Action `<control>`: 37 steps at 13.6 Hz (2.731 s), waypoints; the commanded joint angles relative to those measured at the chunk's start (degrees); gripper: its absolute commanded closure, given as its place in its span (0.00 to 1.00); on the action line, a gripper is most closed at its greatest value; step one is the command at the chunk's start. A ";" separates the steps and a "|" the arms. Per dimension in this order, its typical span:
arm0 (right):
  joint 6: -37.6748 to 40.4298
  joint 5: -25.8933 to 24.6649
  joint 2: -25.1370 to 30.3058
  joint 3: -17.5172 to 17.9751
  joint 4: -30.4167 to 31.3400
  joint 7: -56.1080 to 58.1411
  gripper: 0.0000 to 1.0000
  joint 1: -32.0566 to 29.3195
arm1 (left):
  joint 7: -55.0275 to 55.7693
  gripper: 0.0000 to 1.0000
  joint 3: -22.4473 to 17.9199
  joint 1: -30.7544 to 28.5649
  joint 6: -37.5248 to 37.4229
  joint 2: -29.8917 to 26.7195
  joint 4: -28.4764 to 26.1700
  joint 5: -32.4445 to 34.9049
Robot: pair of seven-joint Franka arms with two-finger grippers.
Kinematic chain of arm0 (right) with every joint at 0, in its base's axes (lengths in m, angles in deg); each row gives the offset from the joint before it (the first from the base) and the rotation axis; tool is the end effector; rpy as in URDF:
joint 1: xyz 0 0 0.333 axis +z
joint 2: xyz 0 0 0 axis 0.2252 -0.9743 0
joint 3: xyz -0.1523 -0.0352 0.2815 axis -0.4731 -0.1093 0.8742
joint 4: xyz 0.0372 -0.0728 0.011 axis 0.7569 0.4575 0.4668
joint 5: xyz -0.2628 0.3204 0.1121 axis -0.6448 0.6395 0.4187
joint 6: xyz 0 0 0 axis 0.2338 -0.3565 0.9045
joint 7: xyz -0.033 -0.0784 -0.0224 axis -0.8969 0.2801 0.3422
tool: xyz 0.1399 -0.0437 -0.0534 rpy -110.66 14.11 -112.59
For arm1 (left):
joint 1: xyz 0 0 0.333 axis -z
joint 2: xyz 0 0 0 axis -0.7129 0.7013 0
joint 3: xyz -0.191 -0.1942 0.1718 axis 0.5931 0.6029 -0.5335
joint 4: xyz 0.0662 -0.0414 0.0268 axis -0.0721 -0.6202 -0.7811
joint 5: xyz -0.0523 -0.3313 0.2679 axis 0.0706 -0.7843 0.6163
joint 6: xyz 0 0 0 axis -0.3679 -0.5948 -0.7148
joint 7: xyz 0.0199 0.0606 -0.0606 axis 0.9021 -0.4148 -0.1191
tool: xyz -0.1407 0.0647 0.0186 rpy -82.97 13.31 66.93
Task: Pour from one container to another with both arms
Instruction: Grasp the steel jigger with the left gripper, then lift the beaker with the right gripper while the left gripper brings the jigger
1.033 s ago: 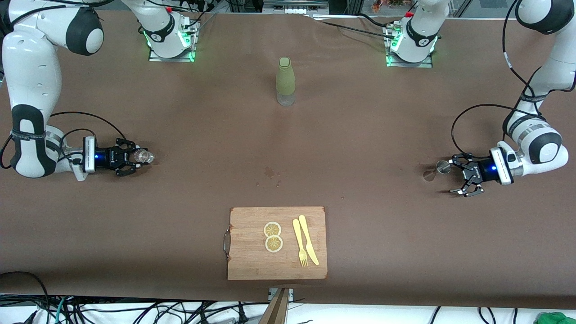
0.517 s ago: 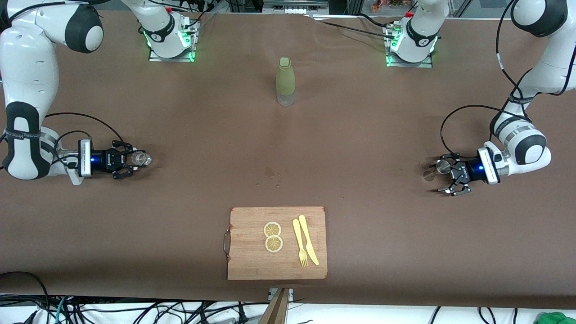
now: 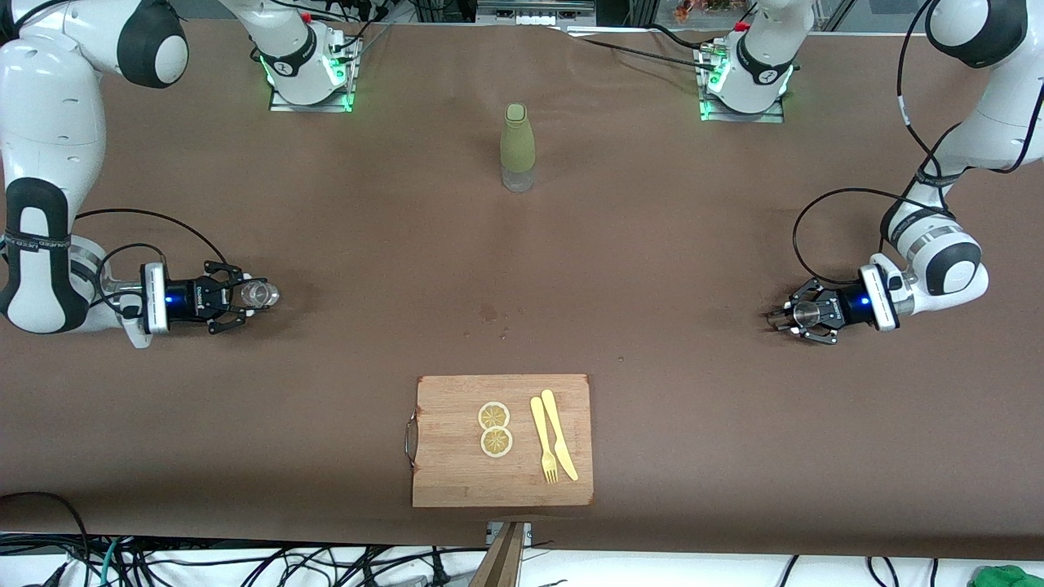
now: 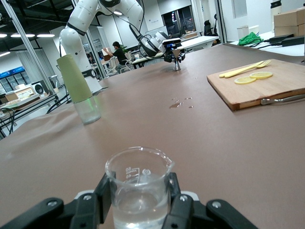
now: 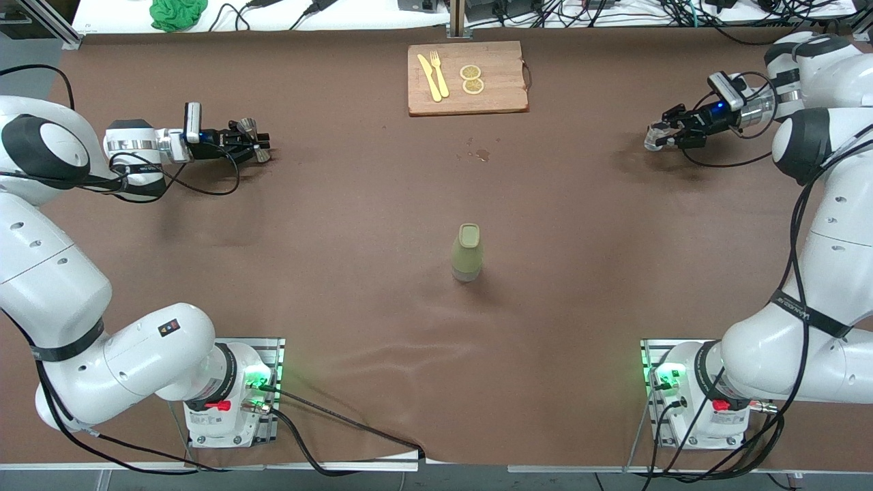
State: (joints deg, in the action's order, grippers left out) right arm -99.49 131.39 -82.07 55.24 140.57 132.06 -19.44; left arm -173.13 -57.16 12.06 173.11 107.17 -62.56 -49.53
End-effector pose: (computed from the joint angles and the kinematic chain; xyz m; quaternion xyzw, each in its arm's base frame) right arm 0.6194 -0.0926 0.0953 -0.5916 -0.5287 -0.3141 0.5214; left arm 0.5887 0.1103 0.0400 0.6423 -0.4499 0.4549 0.4221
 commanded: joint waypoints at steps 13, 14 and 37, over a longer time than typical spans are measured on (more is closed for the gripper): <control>-12.91 0.17 7.31 13.94 1.07 -14.24 0.58 -0.08 | 4.24 1.00 1.49 13.96 2.62 -7.84 -3.42 -15.13; -13.79 0.17 7.75 14.73 1.24 -15.12 0.58 -0.08 | 4.24 1.00 1.49 16.68 3.85 -7.75 -3.51 -17.24; -55.71 0.78 19.97 40.66 16.70 -25.77 0.58 -0.08 | -4.54 1.00 1.32 52.66 21.36 -5.38 -0.09 -51.36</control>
State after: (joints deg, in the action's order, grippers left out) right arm -151.89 131.38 -65.54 94.17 152.87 106.97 -18.78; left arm -174.69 -55.17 63.59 193.88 101.24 -64.37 -98.67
